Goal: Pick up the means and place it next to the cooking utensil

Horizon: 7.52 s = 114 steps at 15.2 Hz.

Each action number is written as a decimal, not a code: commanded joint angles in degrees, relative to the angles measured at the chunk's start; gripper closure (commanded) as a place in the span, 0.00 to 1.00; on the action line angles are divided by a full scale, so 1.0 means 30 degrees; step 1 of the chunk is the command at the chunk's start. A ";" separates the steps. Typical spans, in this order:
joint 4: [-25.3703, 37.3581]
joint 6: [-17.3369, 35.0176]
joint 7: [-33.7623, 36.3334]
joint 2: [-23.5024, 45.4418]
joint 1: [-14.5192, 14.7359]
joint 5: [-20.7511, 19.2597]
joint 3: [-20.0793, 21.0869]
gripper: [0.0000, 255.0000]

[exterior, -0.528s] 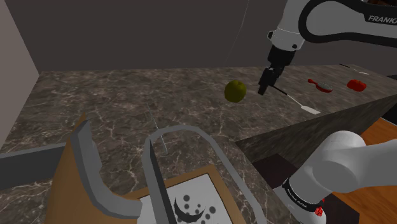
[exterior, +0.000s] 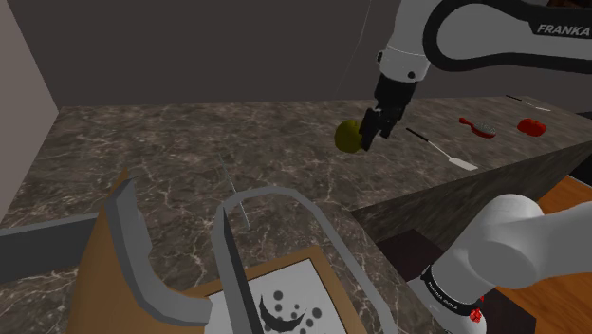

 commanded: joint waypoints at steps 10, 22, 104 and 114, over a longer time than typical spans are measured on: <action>0.2953 0.2052 0.6648 0.4974 0.0432 0.2289 0.4329 0.00; 0.9646 0.3466 1.4616 1.3263 0.0635 0.0471 0.8315 0.00; 0.3096 -0.0070 -0.0419 0.3608 -0.4358 -0.0313 -0.2677 1.00; 0.4332 0.0065 -0.5047 0.4867 -0.6046 -0.2215 -0.6284 1.00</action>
